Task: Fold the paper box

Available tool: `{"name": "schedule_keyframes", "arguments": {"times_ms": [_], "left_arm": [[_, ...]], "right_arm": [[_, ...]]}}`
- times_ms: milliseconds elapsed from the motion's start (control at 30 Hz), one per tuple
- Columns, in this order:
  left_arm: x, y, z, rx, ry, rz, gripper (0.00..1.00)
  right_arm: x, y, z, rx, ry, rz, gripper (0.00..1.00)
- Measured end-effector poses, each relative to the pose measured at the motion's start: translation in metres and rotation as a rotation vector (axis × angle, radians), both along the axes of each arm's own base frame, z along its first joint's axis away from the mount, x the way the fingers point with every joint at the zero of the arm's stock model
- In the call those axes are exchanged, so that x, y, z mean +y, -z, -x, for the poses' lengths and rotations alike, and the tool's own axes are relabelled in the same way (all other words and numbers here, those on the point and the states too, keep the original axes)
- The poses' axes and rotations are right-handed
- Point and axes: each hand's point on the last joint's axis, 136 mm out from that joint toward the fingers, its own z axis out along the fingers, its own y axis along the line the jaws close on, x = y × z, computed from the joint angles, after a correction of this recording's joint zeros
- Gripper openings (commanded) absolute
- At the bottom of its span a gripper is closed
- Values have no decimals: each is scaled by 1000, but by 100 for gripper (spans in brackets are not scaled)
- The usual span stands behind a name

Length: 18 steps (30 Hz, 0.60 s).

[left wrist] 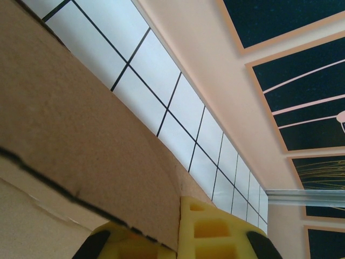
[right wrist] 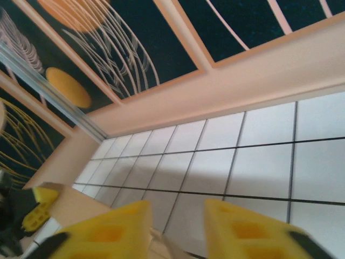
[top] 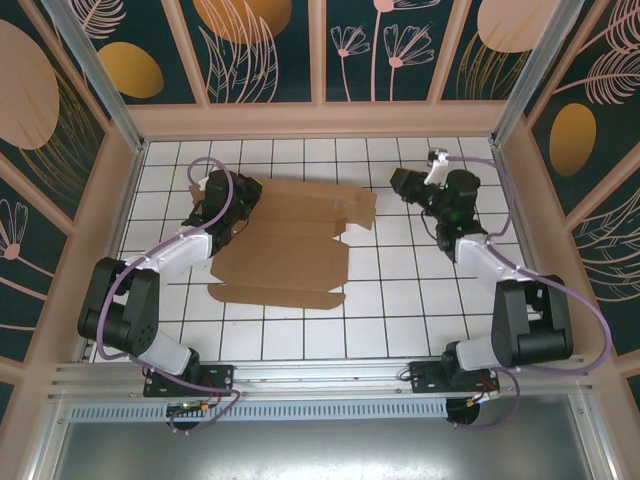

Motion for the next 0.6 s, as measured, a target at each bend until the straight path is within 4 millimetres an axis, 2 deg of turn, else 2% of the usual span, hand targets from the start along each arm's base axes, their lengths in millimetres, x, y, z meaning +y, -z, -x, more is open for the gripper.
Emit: {"name": "schedule_keyframes", "arguments": {"times_ms": [67, 133, 200, 267, 333, 400, 433, 500, 600], "left_arm": [[0, 0, 0, 0, -1, 0, 0], [0, 0, 0, 0, 0, 0, 0], [0, 0, 0, 0, 0, 0, 0], [0, 0, 0, 1, 0, 0, 0], [0, 0, 0, 0, 0, 0, 0], [0, 0, 0, 1, 0, 0, 0], [0, 0, 0, 1, 0, 0, 0], [0, 0, 0, 1, 0, 0, 0], [0, 0, 0, 1, 0, -1, 0]], "right_arm": [[0, 9, -15, 19, 4, 68, 24], [0, 26, -22, 48, -3, 133, 28], [2, 43, -18, 72, -30, 194, 32], [15, 50, -11, 69, -80, 253, 30], [38, 50, -2, 42, -133, 316, 23], [63, 44, 10, 6, -187, 364, 5], [76, 39, 19, -14, -213, 378, 0], [92, 27, 31, -34, -242, 383, 0], [102, 9, 39, -61, -239, 393, 0]]}}
